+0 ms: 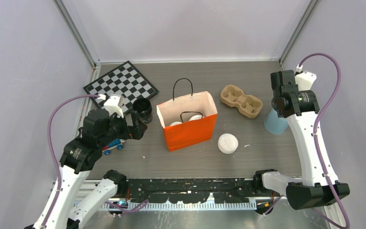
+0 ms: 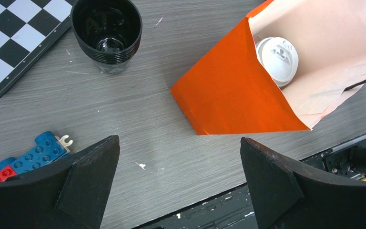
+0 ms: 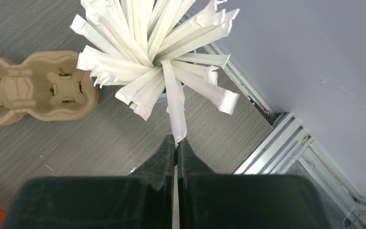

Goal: Pack the takeout coffee

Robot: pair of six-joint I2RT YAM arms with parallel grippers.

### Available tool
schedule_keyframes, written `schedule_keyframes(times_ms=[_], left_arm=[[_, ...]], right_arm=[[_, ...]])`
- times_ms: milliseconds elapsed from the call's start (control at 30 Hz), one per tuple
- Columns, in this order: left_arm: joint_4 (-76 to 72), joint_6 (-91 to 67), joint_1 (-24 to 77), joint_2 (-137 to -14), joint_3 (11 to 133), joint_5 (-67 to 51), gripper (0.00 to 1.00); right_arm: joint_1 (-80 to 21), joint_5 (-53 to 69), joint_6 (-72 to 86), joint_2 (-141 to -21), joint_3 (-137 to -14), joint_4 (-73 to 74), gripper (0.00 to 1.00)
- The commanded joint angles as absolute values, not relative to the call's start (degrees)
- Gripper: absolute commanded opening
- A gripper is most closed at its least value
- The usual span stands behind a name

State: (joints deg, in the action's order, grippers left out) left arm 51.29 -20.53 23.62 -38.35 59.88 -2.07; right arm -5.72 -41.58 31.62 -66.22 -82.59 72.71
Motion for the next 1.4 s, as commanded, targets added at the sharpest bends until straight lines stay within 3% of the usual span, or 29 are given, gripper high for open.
schedule_keyframes(times_ms=[0, 633, 900, 1167, 1367], left_arm=[[49.60, -19.95, 23.82, -38.88, 61.99, -1.19, 1.00], [49.71, -19.24, 23.82, -38.91, 63.00, 2.29, 1.00], [51.07, -19.34, 23.82, -41.50, 65.39, 3.09, 1.00], [51.18, -19.78, 23.87, -46.27, 70.09, 0.29, 1.00], [49.37, -23.23, 23.83, -49.67, 71.60, -4.65, 0.97]], right_arm=[[-5.38, -45.56, 27.16, -65.63, -87.61, 70.14, 0.01], [-5.43, -43.52, 26.34, -79.59, -131.15, 81.64, 0.00], [-5.39, -16.94, 22.53, -74.64, -124.46, 68.63, 0.00], [-5.37, 8.35, 20.00, -72.84, -124.46, 74.09, 0.00], [-5.53, 24.39, 26.76, -66.80, -116.68, 71.34, 0.00]])
